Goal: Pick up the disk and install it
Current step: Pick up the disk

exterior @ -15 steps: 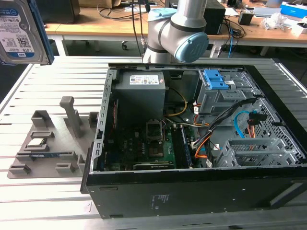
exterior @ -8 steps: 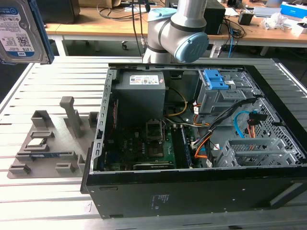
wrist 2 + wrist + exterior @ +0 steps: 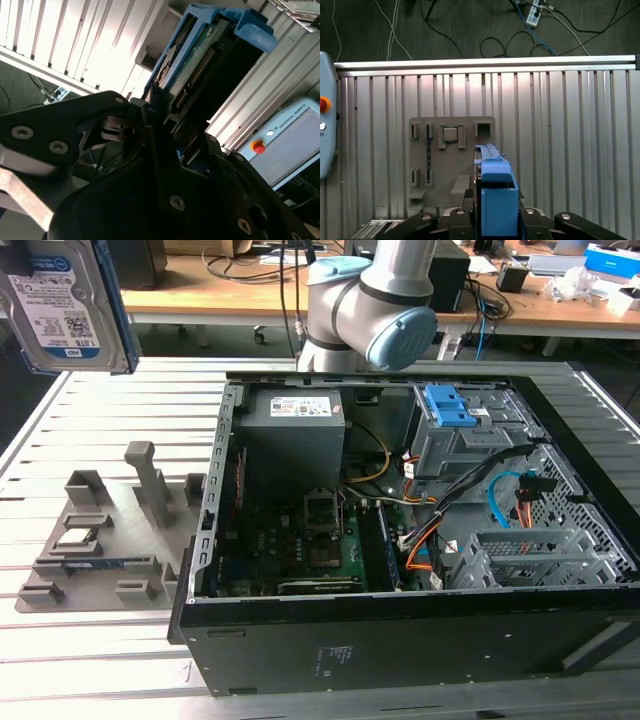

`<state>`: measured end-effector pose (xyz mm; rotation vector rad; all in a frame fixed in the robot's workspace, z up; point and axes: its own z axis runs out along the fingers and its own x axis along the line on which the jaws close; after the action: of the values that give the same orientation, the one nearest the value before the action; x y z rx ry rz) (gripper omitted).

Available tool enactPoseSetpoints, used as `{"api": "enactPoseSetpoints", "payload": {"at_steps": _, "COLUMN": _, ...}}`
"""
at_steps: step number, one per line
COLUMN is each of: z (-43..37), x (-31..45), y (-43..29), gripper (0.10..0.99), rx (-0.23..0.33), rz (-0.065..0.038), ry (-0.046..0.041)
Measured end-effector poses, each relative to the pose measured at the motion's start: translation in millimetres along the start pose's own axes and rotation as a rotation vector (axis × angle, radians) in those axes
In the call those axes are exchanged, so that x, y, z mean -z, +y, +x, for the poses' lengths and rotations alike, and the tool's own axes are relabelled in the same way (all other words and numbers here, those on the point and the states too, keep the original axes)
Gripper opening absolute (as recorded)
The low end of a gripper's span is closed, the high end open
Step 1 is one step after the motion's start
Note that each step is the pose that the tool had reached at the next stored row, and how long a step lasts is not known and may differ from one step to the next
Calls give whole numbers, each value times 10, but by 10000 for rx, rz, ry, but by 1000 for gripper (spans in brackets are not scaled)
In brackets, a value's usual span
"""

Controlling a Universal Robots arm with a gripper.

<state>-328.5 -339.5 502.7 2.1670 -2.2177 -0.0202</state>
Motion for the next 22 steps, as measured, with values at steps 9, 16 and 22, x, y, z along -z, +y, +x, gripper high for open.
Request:
{"api": "enactPoseSetpoints", "payload": {"at_steps": 9, "z": -9, "x": 12, "y": -340, "gripper": 365, "rx": 0, "rz": 1, "ry": -1}}
{"api": "enactPoseSetpoints", "payload": {"at_steps": 16, "z": -21, "x": 28, "y": -739, "gripper": 365, "rx": 0, "rz": 0, "ry": 0}}
{"api": "enactPoseSetpoints", "payload": {"at_steps": 22, "z": -29, "x": 39, "y": -1008, "gripper": 365, "rx": 1, "rz": 0, "ry": 0}}
